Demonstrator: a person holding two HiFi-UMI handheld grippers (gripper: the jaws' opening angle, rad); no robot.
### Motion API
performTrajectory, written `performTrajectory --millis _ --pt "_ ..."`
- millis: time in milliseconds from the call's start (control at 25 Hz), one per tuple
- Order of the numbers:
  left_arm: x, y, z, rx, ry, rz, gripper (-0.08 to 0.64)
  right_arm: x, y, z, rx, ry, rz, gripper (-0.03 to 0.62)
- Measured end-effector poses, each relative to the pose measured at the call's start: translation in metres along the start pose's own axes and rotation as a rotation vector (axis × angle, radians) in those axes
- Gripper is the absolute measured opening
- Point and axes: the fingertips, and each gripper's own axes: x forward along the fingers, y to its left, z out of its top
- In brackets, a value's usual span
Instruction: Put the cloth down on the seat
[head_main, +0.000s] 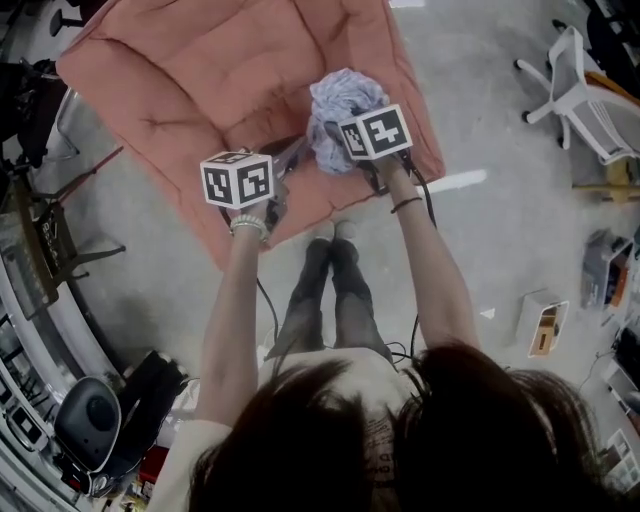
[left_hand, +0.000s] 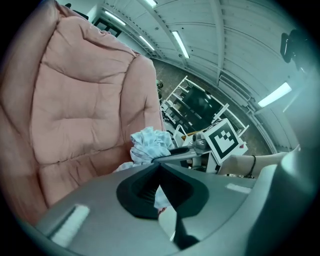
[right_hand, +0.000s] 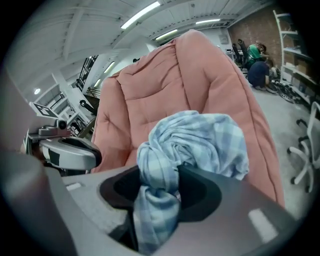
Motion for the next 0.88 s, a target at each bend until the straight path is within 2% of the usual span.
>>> performTrajectory --millis 880 --pt "0.011 0.027 -0.032 -0.074 0.035 0.025 -0.009 0.050 -0.012 -0.038 0.065 0.130 -0.023 0.217"
